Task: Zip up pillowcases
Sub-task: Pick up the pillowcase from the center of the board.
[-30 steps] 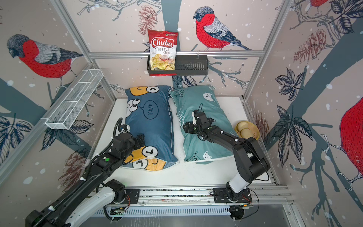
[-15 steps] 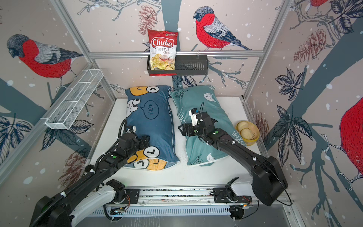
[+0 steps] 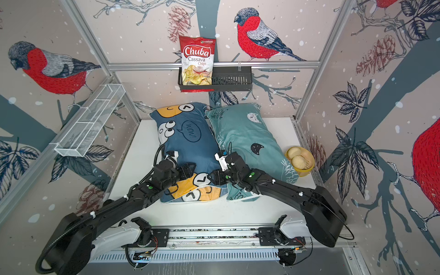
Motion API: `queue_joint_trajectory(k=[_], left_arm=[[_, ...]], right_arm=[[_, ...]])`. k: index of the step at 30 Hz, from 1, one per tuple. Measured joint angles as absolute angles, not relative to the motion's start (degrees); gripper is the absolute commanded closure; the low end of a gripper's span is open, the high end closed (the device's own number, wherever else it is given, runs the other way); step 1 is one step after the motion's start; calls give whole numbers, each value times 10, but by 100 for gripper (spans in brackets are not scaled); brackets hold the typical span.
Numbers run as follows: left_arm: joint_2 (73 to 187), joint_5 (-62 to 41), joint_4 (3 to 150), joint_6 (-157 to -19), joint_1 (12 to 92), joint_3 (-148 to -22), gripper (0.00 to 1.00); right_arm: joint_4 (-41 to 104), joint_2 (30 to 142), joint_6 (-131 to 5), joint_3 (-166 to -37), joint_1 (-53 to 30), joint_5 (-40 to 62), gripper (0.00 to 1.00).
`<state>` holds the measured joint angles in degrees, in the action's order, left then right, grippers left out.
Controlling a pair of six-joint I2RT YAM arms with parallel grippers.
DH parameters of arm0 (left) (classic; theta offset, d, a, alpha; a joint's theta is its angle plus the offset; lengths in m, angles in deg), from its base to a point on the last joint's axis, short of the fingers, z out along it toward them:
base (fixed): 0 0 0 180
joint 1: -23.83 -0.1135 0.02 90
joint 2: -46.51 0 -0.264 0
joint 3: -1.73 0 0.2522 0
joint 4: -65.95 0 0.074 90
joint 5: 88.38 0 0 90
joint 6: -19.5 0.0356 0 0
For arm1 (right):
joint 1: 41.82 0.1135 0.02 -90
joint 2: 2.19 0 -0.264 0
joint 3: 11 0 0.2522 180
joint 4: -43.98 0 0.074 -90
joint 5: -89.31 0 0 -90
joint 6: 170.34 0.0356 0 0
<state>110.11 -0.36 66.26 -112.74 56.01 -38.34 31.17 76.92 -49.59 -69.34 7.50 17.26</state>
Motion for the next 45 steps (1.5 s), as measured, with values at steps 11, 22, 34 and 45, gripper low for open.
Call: queue_joint_trajectory(k=[11,22,34,45], left_arm=[[1115,-13,630,-1148,596,-395,16],[943,65,807,-1077,598,-414,3],[870,108,958,-1080,598,-381,10],[877,54,998,-1081,607,-374,8]], right_arm=[[374,899,-485,-739,28,164,60],[359,933,-494,-794,-33,164,60],[319,1001,-532,-872,-96,201,60],[315,1013,-537,-879,-100,207,60]])
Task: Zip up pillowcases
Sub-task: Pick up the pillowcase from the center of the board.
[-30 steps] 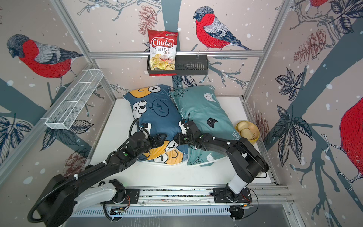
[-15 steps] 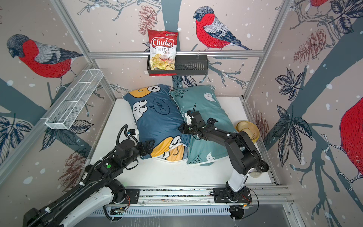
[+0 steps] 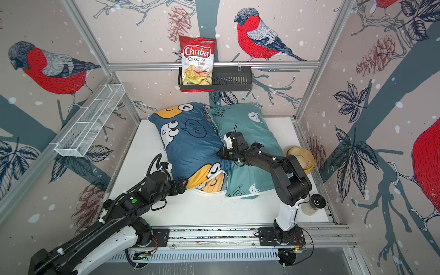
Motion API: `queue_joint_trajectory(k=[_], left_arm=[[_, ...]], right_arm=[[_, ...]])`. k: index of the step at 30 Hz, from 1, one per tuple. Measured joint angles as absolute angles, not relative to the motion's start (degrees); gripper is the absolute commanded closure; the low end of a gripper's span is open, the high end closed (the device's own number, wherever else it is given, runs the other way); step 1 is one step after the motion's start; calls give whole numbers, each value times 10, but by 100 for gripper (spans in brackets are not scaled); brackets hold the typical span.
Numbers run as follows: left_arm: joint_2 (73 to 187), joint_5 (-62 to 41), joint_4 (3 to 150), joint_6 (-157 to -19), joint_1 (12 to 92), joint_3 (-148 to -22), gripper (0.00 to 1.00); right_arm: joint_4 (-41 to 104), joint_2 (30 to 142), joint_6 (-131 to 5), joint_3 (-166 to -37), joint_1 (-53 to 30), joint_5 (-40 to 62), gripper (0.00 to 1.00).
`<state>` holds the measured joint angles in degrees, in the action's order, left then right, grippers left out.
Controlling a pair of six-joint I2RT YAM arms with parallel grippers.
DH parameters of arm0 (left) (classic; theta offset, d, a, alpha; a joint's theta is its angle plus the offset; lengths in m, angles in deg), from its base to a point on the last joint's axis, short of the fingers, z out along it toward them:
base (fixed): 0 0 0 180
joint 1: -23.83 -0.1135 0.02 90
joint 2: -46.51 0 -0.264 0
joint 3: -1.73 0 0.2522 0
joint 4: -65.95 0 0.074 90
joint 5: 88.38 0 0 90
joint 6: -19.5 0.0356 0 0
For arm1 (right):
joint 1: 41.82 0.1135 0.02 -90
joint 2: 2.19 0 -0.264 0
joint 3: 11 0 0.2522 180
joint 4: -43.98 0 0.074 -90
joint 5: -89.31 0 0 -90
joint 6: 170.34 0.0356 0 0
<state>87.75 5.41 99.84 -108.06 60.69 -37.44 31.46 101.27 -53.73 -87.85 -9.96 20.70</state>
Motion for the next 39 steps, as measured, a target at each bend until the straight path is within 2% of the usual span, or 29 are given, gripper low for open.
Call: queue_joint_trajectory(k=[8,18,21,31,34,39], left_arm=[[903,17,999,-1081,613,-372,14],[946,19,1015,-1081,639,-391,17],[953,27,1029,-1083,651,-400,24],[943,30,1045,-1106,655,-400,66],[935,18,1037,-1111,655,-392,76],[918,-12,986,-1138,656,-373,87]], right_arm=[[313,1018,-539,-882,-102,211,60],[306,1021,-543,-889,-103,213,57],[298,1022,-547,-894,-104,213,56],[292,1022,-549,-899,-110,219,54],[286,1008,-551,-895,-110,220,51],[282,917,-563,-858,-97,198,46]])
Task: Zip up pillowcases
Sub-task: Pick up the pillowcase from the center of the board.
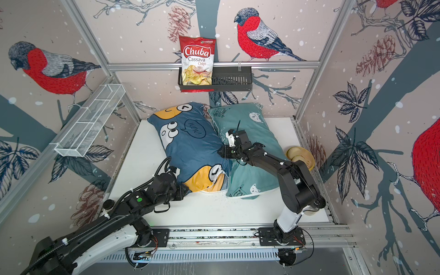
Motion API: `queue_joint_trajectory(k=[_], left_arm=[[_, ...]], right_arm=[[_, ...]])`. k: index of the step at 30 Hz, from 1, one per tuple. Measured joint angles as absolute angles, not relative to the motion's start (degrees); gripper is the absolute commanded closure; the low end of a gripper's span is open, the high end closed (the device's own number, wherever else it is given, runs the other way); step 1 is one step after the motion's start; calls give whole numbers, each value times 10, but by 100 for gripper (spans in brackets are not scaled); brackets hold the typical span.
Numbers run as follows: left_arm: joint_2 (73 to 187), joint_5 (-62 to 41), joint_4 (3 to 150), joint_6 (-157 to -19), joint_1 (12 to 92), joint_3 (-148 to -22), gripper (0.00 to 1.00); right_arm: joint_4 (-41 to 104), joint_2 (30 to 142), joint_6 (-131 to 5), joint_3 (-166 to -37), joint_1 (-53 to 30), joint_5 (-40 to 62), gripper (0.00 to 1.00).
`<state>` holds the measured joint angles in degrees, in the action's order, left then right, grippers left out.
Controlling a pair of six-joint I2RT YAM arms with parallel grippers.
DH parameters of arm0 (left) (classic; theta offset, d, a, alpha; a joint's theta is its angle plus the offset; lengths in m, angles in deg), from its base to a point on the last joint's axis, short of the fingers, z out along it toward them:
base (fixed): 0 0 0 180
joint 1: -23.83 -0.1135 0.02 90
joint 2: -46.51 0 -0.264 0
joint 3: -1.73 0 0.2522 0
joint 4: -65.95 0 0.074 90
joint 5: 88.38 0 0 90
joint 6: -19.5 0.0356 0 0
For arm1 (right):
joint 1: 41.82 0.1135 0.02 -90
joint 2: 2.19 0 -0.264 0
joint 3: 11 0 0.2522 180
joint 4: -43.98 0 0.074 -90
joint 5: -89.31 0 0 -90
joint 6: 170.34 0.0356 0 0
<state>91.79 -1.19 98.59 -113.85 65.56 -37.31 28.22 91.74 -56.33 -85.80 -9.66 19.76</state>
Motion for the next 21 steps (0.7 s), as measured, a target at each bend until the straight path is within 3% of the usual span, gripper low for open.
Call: queue_joint_trajectory(k=[7,14,21], left_arm=[[901,-34,897,-1185,648,-354,100],[889,-75,815,-1232,606,-324,100],[879,-83,765,-1267,593,-306,100]], right_arm=[[269,816,-579,-798,-24,194,48],[281,804,-559,-757,63,237,57],[334,871,-532,-790,111,265,66]])
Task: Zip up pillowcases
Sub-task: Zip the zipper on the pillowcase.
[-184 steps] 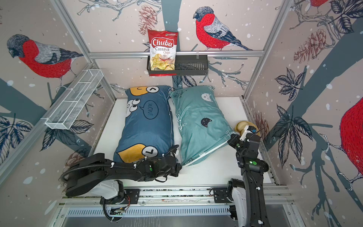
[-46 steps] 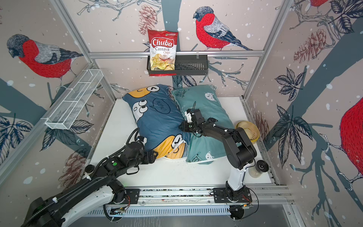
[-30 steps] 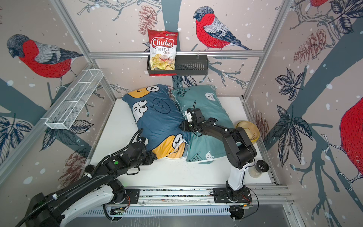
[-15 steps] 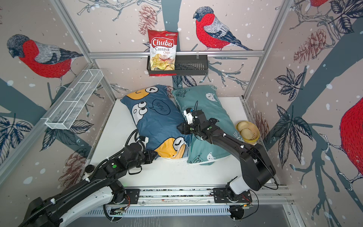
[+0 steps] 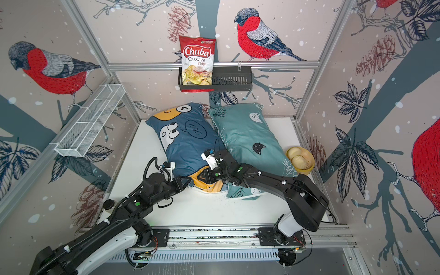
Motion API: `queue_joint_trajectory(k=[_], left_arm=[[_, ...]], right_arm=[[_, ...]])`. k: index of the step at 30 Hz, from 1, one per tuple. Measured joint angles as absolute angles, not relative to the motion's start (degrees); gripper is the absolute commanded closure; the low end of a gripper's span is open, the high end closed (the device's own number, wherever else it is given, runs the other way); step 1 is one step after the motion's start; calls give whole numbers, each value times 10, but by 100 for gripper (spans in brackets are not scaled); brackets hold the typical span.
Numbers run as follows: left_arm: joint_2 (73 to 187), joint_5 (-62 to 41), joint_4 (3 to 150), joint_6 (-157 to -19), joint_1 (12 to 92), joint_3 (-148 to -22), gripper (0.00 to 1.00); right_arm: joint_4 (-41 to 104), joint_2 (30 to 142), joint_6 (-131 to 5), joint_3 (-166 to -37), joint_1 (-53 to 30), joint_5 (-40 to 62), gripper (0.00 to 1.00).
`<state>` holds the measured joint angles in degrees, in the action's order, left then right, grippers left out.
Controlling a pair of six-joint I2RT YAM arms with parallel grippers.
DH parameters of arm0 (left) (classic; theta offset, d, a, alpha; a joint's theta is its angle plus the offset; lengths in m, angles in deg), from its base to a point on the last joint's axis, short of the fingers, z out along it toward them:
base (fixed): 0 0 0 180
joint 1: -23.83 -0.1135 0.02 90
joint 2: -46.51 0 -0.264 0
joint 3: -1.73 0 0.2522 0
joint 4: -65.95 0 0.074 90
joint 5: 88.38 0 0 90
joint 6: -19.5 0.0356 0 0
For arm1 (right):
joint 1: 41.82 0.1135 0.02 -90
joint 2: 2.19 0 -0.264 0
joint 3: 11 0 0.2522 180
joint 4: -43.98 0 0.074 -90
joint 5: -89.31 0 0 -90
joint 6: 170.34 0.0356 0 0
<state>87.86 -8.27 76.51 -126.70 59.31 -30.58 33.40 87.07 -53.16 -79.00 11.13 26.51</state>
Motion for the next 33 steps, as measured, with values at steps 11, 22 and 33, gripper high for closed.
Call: queue_joint_trajectory(k=[11,22,33], left_arm=[[879,-89,690,-1308,578,-275,100],[872,-83,659,-1341,571,-259,100],[896,-86,618,-1362,570,-249,100]], right_arm=[[374,903,-517,-798,130,278,68],[404,882,-500,-756,136,281,63],[416,920,-500,-787,138,284,85]])
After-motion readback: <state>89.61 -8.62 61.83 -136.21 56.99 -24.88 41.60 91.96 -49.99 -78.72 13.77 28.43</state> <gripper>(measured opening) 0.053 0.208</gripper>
